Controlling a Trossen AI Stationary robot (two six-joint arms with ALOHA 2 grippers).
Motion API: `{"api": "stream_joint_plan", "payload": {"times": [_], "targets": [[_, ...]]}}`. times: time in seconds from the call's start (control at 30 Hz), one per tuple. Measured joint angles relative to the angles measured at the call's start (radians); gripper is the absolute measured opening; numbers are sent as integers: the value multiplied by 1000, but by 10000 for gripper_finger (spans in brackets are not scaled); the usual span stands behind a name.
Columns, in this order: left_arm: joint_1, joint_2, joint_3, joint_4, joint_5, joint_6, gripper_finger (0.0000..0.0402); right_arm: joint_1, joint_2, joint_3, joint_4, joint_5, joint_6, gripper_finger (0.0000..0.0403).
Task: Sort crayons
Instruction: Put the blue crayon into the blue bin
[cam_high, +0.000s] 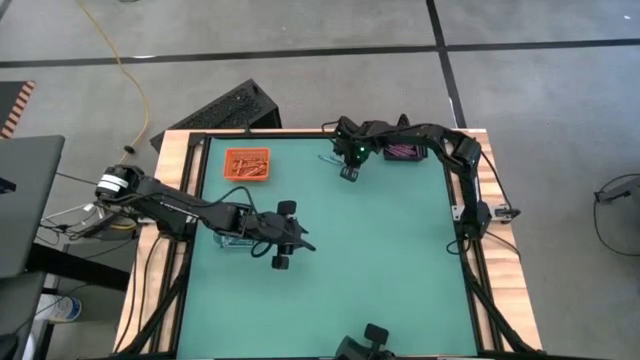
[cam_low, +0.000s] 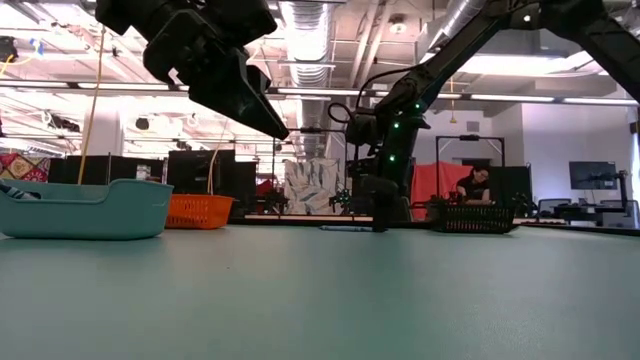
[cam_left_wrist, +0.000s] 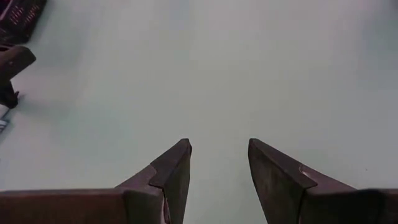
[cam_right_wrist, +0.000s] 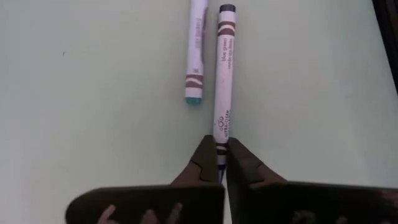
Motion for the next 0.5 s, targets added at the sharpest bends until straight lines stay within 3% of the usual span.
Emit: {"api": "stream_joint_plan", "payload": {"times": [0.5], "targets": [[-12, 0, 0, -19, 0, -12, 151, 2, -60, -9, -44, 9, 4, 1]]}}
